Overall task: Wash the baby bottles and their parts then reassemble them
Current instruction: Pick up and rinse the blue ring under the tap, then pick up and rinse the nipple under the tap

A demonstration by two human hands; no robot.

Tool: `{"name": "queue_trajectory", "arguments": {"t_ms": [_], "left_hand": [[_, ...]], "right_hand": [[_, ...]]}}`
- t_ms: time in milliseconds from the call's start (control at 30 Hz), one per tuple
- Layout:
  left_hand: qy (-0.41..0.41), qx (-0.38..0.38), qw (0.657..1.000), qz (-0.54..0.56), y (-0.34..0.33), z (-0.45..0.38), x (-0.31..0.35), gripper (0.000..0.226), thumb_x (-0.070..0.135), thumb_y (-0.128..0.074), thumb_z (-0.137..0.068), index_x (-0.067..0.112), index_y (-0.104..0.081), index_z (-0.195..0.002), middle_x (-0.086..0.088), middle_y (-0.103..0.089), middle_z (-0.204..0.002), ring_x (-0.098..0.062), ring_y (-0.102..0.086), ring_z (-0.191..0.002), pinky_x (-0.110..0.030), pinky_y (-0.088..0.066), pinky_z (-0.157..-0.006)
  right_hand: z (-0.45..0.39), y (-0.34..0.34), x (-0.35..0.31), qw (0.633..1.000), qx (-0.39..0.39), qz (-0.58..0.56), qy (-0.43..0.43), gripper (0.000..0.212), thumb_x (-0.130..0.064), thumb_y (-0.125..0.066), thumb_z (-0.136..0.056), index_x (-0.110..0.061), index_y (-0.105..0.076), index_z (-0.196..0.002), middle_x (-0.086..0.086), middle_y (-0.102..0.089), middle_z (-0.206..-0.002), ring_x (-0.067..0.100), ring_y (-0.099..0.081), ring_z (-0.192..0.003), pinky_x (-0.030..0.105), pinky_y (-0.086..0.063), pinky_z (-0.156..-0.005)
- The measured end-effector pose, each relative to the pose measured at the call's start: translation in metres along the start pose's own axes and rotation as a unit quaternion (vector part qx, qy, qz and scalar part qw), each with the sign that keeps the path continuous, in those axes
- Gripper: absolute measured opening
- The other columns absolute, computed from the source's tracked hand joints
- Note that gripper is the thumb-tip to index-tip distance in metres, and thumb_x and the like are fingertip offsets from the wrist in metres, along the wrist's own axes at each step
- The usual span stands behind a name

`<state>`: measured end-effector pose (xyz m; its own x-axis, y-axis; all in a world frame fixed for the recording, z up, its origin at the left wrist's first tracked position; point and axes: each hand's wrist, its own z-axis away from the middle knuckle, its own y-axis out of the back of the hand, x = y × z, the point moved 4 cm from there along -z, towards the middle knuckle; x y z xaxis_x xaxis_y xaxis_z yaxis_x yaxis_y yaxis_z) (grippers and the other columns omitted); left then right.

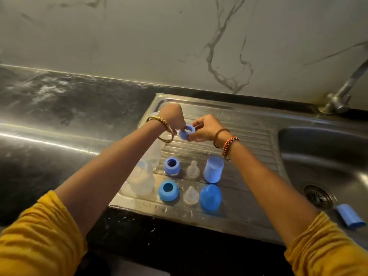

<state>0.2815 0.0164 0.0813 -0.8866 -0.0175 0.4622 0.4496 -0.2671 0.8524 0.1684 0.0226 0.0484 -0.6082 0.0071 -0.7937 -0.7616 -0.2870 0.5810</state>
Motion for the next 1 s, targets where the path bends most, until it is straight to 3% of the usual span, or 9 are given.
{"name": "queue_trajectory", "arguments": {"t_ms": [67, 200, 333, 433, 567, 767, 867, 933, 1000], "left_hand": [[-0.002, -0.003, 0.997, -0.071, -0.003, 0.001, -0.003, 0.010, 0.005, -0.055, -0.088, -0.003, -0.061, -0.087, -0.014, -0.062, -0.087, -0.016, -0.049, -0.058, -0.024, -0.043, -0.054], [-0.014, -0.016, 0.989, -0.148, -0.008, 0.004, -0.003, 0.032, 0.002, -0.055, -0.085, 0.005, -0.043, -0.055, -0.005, -0.043, -0.055, -0.012, -0.039, -0.048, -0.019, -0.033, -0.046], [-0.009, -0.086, 0.982, -0.170, -0.013, 0.003, -0.002, 0.031, -0.003, -0.053, -0.084, 0.005, -0.045, -0.055, -0.004, -0.047, -0.052, -0.011, -0.040, -0.048, -0.017, -0.033, -0.046], [-0.010, -0.118, 0.975, -0.187, -0.021, 0.003, 0.001, 0.034, -0.001, -0.052, -0.085, 0.007, -0.044, -0.052, -0.003, -0.046, -0.045, -0.012, -0.040, -0.048, -0.018, -0.033, -0.048], [0.003, -0.152, 0.973, -0.171, -0.026, 0.002, -0.001, 0.028, 0.003, -0.049, -0.088, 0.006, -0.047, -0.060, -0.007, -0.048, -0.058, -0.014, -0.045, -0.053, -0.021, -0.037, -0.052], [0.007, -0.126, 0.977, -0.170, -0.021, 0.007, 0.005, 0.026, 0.006, -0.053, -0.089, 0.004, -0.048, -0.063, -0.006, -0.048, -0.059, -0.016, -0.047, -0.053, -0.021, -0.039, -0.052], [-0.038, -0.055, 0.978, -0.200, -0.015, 0.012, 0.025, 0.016, 0.009, -0.047, -0.092, -0.002, -0.059, -0.092, -0.006, -0.050, -0.066, -0.021, -0.051, -0.065, -0.027, -0.048, -0.070], [-0.069, -0.010, 0.979, -0.189, -0.013, 0.014, 0.043, 0.023, 0.010, -0.046, -0.093, -0.004, -0.058, -0.107, -0.010, -0.055, -0.076, -0.025, -0.055, -0.077, -0.028, -0.049, -0.074], [-0.107, 0.033, 0.981, -0.156, -0.014, 0.014, 0.068, 0.026, 0.011, -0.047, -0.091, 0.000, -0.058, -0.111, -0.012, -0.063, -0.095, -0.026, -0.060, -0.085, -0.028, -0.048, -0.072]], "right_hand": [[-0.009, -0.010, 0.000, 0.999, -0.017, 0.044, -0.001, 0.029, -0.007, -0.075, -0.073, 0.002, -0.064, -0.098, 0.013, -0.064, -0.090, 0.020, -0.059, -0.079, 0.022, -0.051, -0.064], [-0.021, -0.026, 0.002, 0.991, -0.045, 0.129, -0.011, 0.030, -0.013, -0.079, -0.070, -0.004, -0.065, -0.095, 0.009, -0.063, -0.086, 0.015, -0.058, -0.071, 0.018, -0.048, -0.054], [-0.027, -0.032, 0.008, 0.982, -0.060, 0.175, -0.029, 0.023, -0.012, -0.080, -0.067, -0.012, -0.060, -0.078, -0.001, -0.058, -0.073, 0.005, -0.050, -0.055, 0.011, -0.036, -0.039], [-0.030, -0.037, 0.008, 0.978, -0.056, 0.202, -0.022, 0.033, -0.012, -0.081, -0.065, -0.017, -0.049, -0.060, -0.006, -0.050, -0.063, 0.004, -0.046, -0.051, 0.008, -0.031, -0.031], [-0.035, -0.045, 0.009, 0.968, -0.051, 0.247, -0.017, 0.033, -0.021, -0.082, -0.065, -0.019, -0.049, -0.063, -0.008, -0.047, -0.062, 0.002, -0.043, -0.051, 0.013, -0.030, -0.038], [-0.039, -0.040, 0.007, 0.959, -0.062, 0.277, 0.008, 0.042, -0.027, -0.083, -0.064, -0.012, -0.063, -0.098, -0.006, -0.051, -0.075, 0.009, -0.046, -0.064, 0.015, -0.030, -0.047], [-0.031, -0.020, 0.009, 0.968, -0.045, 0.246, 0.000, 0.047, -0.018, -0.080, -0.069, -0.008, -0.061, -0.111, 0.001, -0.062, -0.098, 0.013, -0.053, -0.081, 0.018, -0.041, -0.063], [-0.022, 0.003, 0.014, 0.980, -0.005, 0.197, -0.005, 0.047, -0.012, -0.078, -0.071, -0.008, -0.060, -0.114, 0.005, -0.064, -0.108, 0.016, -0.057, -0.089, 0.021, -0.042, -0.071], [-0.007, 0.034, 0.025, 0.983, 0.101, 0.152, 0.009, 0.037, -0.008, -0.077, -0.071, -0.011, -0.061, -0.105, 0.005, -0.063, -0.098, 0.015, -0.055, -0.087, 0.021, -0.041, -0.070]]}}
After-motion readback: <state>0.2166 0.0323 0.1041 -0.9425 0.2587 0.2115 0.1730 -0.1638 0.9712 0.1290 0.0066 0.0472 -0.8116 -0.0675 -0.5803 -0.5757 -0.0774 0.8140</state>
